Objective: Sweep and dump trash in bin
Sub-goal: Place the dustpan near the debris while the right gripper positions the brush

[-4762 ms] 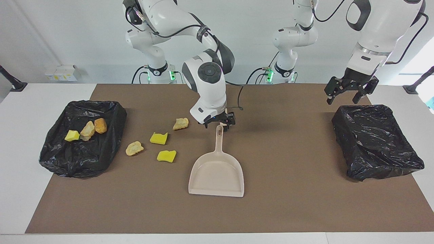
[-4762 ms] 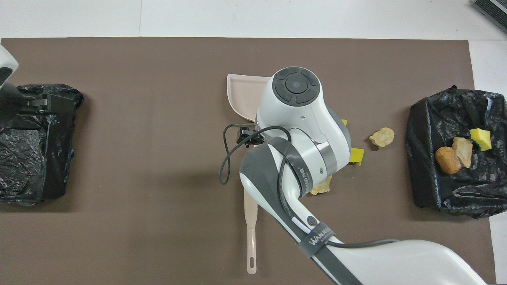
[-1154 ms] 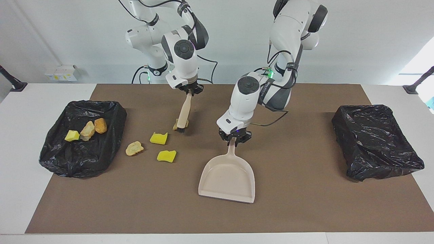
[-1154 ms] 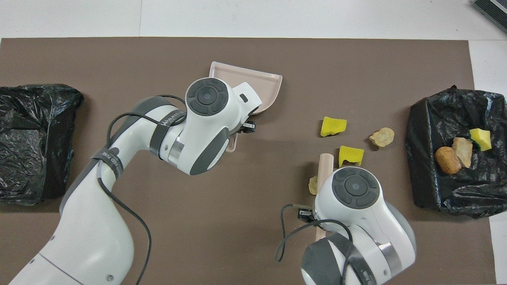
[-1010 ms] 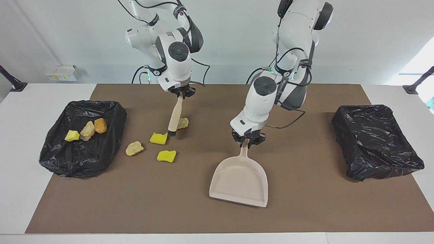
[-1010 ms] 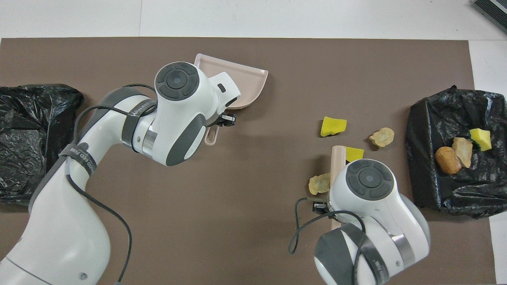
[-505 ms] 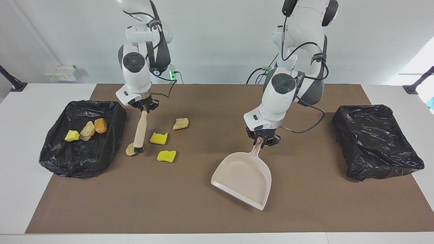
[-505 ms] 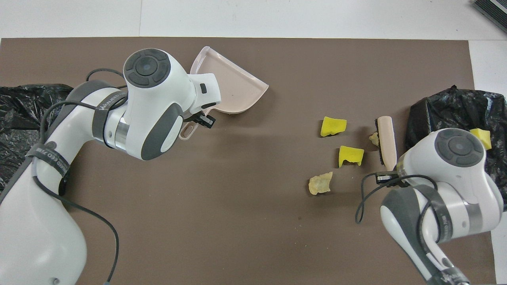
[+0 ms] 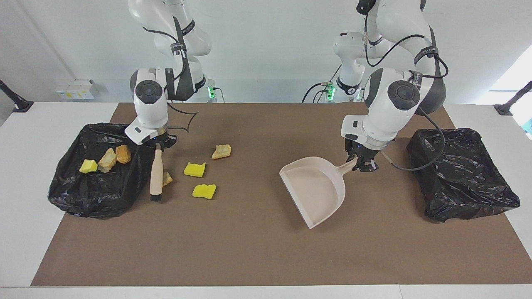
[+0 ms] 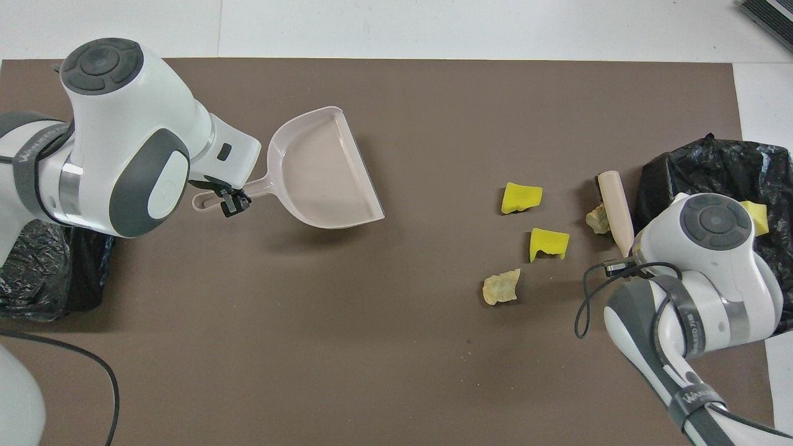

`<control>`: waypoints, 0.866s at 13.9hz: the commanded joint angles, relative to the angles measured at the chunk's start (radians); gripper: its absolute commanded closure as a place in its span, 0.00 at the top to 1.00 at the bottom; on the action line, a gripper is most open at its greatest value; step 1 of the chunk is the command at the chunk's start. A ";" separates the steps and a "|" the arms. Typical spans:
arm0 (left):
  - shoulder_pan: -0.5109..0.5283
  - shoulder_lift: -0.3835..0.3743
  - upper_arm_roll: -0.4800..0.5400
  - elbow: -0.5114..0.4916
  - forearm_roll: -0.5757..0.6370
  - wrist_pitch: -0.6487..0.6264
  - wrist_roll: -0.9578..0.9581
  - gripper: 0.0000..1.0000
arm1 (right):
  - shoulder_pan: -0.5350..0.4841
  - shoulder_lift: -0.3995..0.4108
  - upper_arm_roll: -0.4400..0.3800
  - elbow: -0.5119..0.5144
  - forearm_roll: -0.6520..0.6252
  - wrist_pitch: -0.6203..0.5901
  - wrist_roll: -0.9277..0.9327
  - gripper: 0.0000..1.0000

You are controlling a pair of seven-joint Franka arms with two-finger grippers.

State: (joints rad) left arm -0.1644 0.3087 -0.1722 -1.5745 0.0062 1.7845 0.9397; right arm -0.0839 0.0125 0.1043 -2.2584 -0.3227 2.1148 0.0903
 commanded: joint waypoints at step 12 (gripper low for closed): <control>-0.113 -0.243 -0.004 -0.475 -0.060 0.257 0.010 0.00 | 0.217 0.026 0.009 0.097 0.390 -0.142 0.003 0.00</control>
State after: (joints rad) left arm -0.2634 0.1105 -0.1904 -1.9935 -0.0369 1.9984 0.9611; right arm 0.1281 0.0195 0.1121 -2.2321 0.0283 2.0476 0.0861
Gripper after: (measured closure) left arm 0.687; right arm 0.740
